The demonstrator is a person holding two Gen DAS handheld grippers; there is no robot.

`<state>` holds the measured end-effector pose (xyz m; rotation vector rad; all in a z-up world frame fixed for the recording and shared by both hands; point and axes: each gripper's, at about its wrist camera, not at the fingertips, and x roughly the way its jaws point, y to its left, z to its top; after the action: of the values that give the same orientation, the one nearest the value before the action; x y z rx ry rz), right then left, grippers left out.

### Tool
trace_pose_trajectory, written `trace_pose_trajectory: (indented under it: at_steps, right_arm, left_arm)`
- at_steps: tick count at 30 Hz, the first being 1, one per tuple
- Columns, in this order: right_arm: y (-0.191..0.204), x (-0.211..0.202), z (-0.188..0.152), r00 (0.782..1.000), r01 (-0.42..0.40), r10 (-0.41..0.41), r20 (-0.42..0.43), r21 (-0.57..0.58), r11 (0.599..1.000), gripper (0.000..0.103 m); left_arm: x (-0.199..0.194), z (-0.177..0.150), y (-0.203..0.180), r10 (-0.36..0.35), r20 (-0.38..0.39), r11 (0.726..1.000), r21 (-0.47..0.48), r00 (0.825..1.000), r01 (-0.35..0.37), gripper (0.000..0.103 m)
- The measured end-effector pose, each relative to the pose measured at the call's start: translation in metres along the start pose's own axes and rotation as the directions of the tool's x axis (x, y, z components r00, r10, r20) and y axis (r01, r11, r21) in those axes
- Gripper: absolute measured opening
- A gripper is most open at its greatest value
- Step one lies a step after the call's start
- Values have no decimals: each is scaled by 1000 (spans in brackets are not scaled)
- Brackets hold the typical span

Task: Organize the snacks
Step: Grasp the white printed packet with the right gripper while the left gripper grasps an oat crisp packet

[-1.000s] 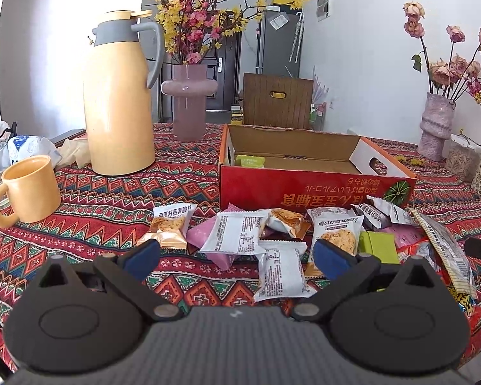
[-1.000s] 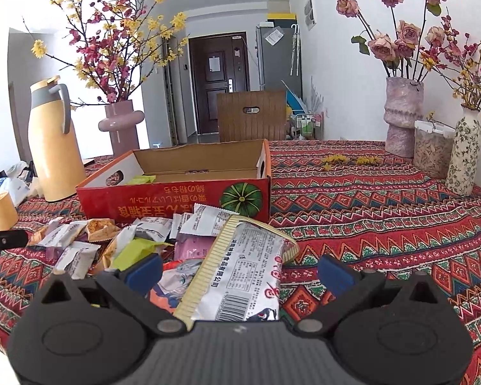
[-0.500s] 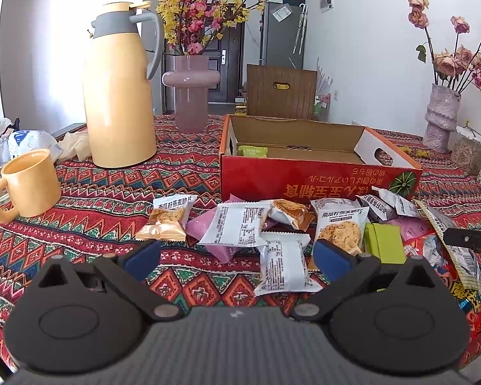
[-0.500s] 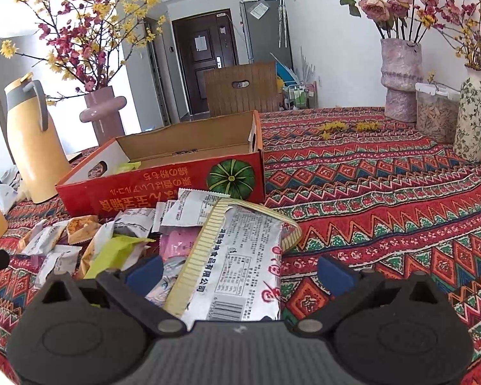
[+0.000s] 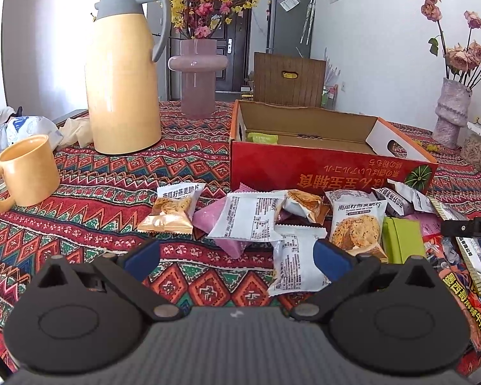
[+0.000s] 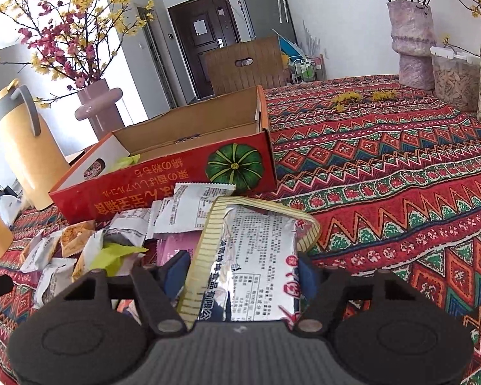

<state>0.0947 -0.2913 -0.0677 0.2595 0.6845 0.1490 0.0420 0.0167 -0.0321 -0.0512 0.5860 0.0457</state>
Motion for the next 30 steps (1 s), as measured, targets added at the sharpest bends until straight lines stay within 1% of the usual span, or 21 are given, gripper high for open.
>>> trace_pose_trajectory:
  at_steps: [1,2,3,8,17,24,30]
  right_arm:
    - [-1,-1,0,1000,-4,4,8,12,1000,56]
    - [-2,-2,0,1000,-6,5,16,20,1000,51]
    - [-3,-4,1,1000,-6,5,26,26,1000,50]
    - [-4,-11,4,998,-7,5,66,28,1000,37]
    - [-2,-22,6,992,-9,8,127,7,1000,34]
    - [-8,-30,11,985,21,-24,169,17,1000,34]
    - [-16,-35,11,981,39,-45,188,37,999,34]
  left_arm:
    - [1,0,0,0,-3,1000,-1,1000,0,103]
    - [2,0,1,0,-5,1000,-2,1000,0,103]
    - [2,0,1,1,-6,1000,-3,1000,-1,103]
    - [4,0,3,4,-8,1000,-9,1000,-4,103]
    - [8,6,11,31,-5,999,-26,1000,-31,103]
    - [14,12,31,94,-10,994,-63,996,-94,103]
    - [29,14,42,132,-49,991,-29,990,-134,103]
